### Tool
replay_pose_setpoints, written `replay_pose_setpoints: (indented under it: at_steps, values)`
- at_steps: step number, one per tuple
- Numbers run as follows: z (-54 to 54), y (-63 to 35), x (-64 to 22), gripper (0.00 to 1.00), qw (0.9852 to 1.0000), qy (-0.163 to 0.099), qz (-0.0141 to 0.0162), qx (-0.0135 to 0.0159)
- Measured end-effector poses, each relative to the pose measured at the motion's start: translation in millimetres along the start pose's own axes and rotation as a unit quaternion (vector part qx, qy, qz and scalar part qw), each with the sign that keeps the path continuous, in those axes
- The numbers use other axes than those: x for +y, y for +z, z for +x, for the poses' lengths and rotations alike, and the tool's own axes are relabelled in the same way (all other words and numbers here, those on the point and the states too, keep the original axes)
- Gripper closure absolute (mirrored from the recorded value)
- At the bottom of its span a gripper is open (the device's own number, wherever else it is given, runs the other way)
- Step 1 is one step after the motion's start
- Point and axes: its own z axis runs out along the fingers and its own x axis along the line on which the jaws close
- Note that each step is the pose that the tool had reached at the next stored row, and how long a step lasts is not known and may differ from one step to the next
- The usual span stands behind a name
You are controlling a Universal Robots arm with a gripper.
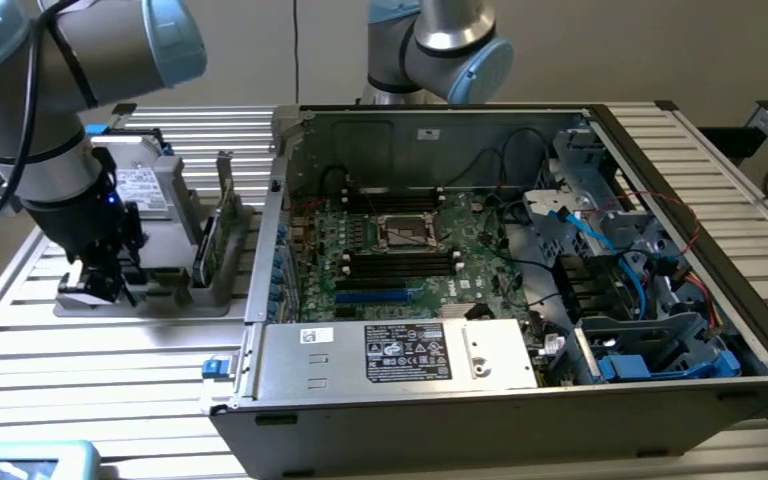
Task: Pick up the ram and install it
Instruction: 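Pick up the ram and move it above insertion slot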
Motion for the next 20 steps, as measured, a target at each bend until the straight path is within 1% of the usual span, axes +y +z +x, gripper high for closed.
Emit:
replay_pose_setpoints:
  at_steps: [2,4,5,7,8,9,13,16,20]
  values:
    - [0.0,0.9,0.2,0.6,1.0,0.0,-0.0001,0.0]
    - [0.0,0.8,0.3,0.73,1.0,0.0,-0.0001,0.0]
    - [0.0,0.9,0.3,0.73,1.0,0.0,0.0,0.0]
    - [0.0,-0.1,0.5,0.84,1.0,0.0,0.0001,-0.0001]
    - [0.1,-1.8,0.6,0.84,1.0,0.0,0.0001,-0.0002]
    - [0.1,-4.7,0.6,0.88,1.0,0.0,0.0,-0.0005]
    - [0.3,-17.3,0.7,0.88,1.0,0.0,0.0,-0.0021]
    - [0.5,-27.0,0.7,0.88,1.0,0.0,0.0001,-0.0028]
    - [0.9,-44.6,0.8,0.88,1.0,0.0,0.0001,-0.0028]
